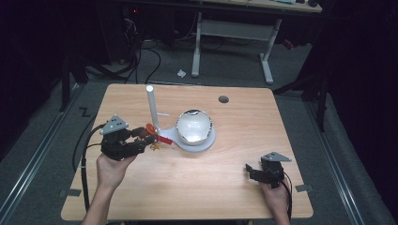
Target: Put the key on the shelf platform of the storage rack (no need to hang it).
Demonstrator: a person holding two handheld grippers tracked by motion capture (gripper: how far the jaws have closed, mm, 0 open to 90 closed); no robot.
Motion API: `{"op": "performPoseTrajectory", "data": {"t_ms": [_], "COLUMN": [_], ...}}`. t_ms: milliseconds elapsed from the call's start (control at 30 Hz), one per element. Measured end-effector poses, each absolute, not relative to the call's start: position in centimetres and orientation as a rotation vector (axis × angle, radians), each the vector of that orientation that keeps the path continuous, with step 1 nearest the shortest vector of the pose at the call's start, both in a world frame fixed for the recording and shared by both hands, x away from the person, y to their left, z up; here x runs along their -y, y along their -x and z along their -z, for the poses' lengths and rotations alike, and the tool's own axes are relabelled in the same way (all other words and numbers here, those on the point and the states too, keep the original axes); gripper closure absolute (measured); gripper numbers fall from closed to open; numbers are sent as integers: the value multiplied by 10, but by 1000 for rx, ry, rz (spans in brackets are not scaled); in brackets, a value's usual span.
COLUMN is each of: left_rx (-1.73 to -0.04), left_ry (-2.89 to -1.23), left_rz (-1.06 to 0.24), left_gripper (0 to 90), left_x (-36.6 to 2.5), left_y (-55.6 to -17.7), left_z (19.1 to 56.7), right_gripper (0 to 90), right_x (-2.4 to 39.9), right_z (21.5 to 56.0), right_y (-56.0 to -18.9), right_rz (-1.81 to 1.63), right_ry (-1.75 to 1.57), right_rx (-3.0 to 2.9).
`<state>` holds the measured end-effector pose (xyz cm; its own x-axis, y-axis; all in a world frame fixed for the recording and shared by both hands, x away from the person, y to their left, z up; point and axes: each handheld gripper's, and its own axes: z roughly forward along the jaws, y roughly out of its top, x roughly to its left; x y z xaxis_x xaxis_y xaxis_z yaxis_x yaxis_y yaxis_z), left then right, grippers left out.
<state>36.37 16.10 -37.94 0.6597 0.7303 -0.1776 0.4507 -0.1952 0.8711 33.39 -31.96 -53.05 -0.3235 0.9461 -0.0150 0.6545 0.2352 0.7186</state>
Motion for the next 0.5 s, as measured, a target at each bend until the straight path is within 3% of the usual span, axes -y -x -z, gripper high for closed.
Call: {"op": "performPoseTrajectory", "data": {"t_ms": [500], "left_rx": [-885], "left_ry": [-1871], "left_rz": [-296], "left_gripper": [469], "left_x": [-136], "left_y": [-376], "left_z": [369], "right_gripper": [268], "right_x": [320], "right_z": [531], "right_y": [-334], "right_rz": [-862], "right_ry": [-1466], "right_rx": [-2062]}}
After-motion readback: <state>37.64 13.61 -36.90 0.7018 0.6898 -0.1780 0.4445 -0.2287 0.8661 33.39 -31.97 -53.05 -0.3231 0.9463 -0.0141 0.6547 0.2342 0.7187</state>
